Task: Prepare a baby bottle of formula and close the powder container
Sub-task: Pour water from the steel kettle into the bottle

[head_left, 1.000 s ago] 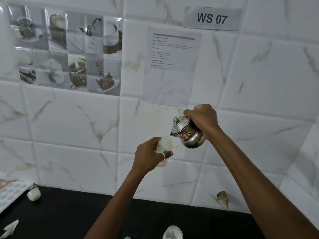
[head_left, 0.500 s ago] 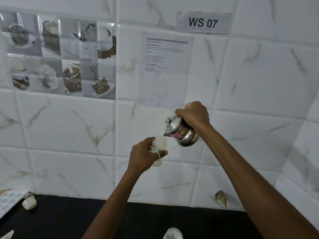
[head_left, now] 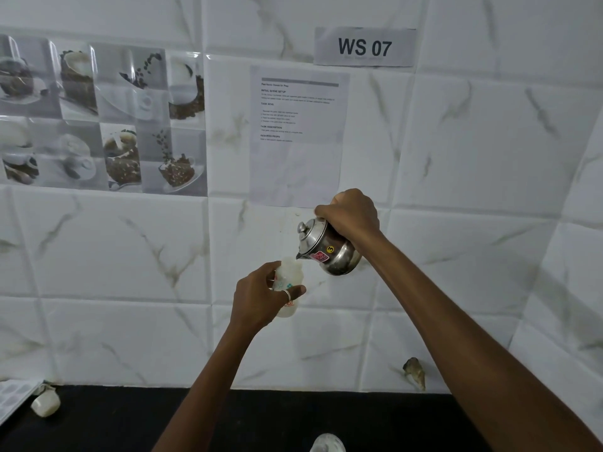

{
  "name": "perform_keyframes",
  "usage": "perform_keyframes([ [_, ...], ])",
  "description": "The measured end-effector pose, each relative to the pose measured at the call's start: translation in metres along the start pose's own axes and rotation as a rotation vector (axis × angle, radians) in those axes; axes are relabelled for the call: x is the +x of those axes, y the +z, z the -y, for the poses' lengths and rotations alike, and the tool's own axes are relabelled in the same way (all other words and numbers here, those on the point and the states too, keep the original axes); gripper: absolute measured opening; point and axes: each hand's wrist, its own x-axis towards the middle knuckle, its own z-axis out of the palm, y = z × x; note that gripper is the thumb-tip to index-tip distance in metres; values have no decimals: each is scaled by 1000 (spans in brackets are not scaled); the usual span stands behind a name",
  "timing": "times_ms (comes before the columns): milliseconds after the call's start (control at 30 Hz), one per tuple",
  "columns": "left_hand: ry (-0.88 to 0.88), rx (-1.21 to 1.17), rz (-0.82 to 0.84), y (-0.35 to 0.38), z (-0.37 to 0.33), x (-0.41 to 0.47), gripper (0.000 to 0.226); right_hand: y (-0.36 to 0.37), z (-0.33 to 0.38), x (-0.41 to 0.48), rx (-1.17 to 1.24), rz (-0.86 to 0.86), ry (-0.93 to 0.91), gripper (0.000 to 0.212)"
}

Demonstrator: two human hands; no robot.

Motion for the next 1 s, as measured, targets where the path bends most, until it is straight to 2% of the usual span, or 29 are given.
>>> perform_keyframes([
  [200,20,3,3,-2,-1,-1,81,-3,5,1,4,-9,-14,34],
  [333,22,2,0,-2,-2,-2,80,-4,6,2,2,-5,-17,25],
  [600,24,-12,-10,-4,-4,-5,77,-6,8,2,-5,1,-21,22],
  [1000,24,-12,-19,-5,-4,-8,73,-10,9,2,-8,-3,-13,34],
])
